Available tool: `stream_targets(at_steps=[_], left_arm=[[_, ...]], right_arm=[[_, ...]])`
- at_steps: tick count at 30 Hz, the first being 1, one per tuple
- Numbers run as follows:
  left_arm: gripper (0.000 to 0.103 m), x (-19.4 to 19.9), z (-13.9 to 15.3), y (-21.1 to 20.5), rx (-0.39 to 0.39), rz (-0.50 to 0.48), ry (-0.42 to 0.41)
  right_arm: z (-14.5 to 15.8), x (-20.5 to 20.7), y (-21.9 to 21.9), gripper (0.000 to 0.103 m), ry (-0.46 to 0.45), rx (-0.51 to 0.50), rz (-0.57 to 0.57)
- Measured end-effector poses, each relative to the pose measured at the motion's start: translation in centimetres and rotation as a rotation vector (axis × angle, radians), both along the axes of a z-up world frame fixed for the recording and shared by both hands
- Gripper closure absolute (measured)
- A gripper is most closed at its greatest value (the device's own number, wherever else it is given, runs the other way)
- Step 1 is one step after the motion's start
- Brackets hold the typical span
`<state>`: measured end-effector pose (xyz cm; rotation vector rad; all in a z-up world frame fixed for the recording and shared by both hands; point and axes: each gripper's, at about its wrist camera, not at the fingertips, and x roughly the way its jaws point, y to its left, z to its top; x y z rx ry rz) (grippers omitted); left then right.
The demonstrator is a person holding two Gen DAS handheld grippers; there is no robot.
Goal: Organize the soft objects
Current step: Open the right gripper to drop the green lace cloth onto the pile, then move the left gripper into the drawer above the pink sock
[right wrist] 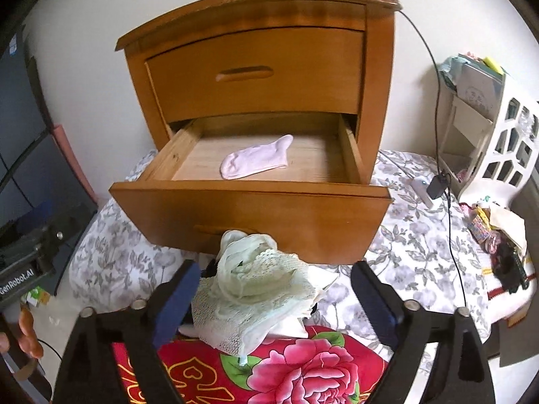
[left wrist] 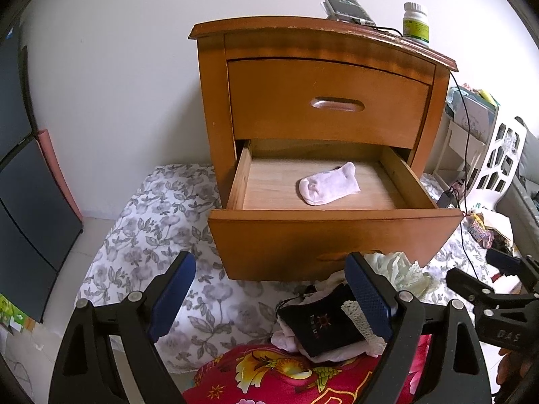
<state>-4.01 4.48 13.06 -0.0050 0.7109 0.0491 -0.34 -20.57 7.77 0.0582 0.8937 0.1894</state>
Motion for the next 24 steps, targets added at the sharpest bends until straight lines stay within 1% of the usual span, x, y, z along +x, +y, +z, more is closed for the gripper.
stream_targets(at_steps=[1, 3, 8, 13, 23, 24], left_arm=[[0.013, 0.1, -0.1, 0.0, 0.000, 0.001, 0.003], [0.013, 0.3, -0.3, 0.0, 0.000, 0.003, 0.010], [0.013, 0.9, -0.9, 0.2, -0.022, 0.016, 0.017], [0.013, 1.8, -1.5, 0.3, -0.029, 0.036, 0.031], [0.012, 5.1, -0.6, 0.8, -0.110, 0.022, 0.034], [0.007, 5.6, -0.4, 0.9, -0.111, 0.013, 0.034]], right_arm=[[0.1, 0.0, -0.1, 0.002, -0.003, 0.001, -0.003], [0.2, -0.1, -0.3, 0.000, -0.011, 0.004, -0.007], [0.0, 0.1, -0.7, 0.000, -0.021, 0.019, -0.019], [-0.6, 0.4, -1.0, 0.000, -0.020, 0.034, -0.016], [-1.3, 1.3, -1.7, 0.000, -0.037, 0.064, -0.019], [-1.4, 1.4, -1.8, 0.000, -0.036, 0.070, -0.019]])
